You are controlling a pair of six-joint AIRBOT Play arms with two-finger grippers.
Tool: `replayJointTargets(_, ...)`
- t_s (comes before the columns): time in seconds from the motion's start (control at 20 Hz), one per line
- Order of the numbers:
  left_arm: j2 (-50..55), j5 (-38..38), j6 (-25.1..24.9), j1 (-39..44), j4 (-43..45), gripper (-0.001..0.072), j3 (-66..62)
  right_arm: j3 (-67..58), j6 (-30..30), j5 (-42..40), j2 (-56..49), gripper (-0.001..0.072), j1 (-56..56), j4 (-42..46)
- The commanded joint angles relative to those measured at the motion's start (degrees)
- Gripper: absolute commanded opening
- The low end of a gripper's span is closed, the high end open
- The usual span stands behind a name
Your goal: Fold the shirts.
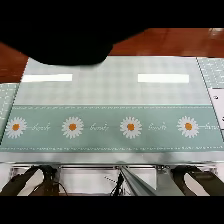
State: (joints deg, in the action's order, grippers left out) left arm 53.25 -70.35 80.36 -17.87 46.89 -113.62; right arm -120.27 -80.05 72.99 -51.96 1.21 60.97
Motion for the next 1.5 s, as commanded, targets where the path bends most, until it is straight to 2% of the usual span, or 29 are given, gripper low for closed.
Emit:
replayJointTargets(0.0, -6.4, -8.0, 4.6, -2.3, 16.4, 0.0021, -3.9, 1.9, -0.3, 1.5, 10.7, 0.0023, 0.1, 7.9)
replayJointTargets(0.2, -13.4, -8.2, 4.9, -2.3, 21.5, 0.0021, 1.9, 9.1, -4.4, 12.5, 18.2, 0.0024, 0.1, 16.7)
replayJointTargets(0.3, -14.8, -8.4, 5.0, -2.1, 21.4, 0.0021, 6.7, 17.0, -5.1, 18.0, 20.5, 0.0024, 0.1, 17.0)
replayJointTargets(0.4, -14.7, -8.3, 5.0, -0.8, 20.7, 0.0021, 14.0, 28.6, -6.3, 19.0, 23.0, 0.0024, 0.1, 17.4)
replayJointTargets(0.6, -12.6, -3.7, 4.8, 3.7, 20.4, 0.0021, 34.5, 54.8, -7.1, 12.7, 25.4, 0.0024, 0.1, 17.6)
replayJointTargets(0.75, -8.7, 1.3, 4.2, 9.3, 18.7, 0.0021, 48.0, 68.5, -8.5, 4.2, 23.0, 0.0023, 0.1, 17.5)
replayJointTargets(0.9, -2.5, 11.0, 4.9, 14.3, 16.9, 0.0022, 55.1, 74.0, -9.8, -5.3, 17.3, 0.0024, 0.1, 20.7)
replayJointTargets(1.1, 9.5, 21.4, 4.4, 18.2, 8.6, 0.0022, 55.2, 74.0, -15.3, -13.6, 4.9, 0.0024, 0.4, 29.6)
replayJointTargets(1.25, 17.1, 18.4, 4.3, 18.7, 4.5, 0.0022, 55.3, 73.8, -15.7, -15.6, -4.9, 0.0024, 3.8, 27.1)
replayJointTargets(1.4, 21.2, 13.1, 4.3, 18.9, 4.1, 0.0025, 55.3, 73.8, -14.6, -17.4, -11.8, 0.0024, 7.7, 23.0)
replayJointTargets(1.45, 21.8, 11.6, 4.3, 18.7, 4.2, 0.0053, 55.3, 73.8, -14.4, -17.9, -12.8, 0.0024, 8.4, 21.7)
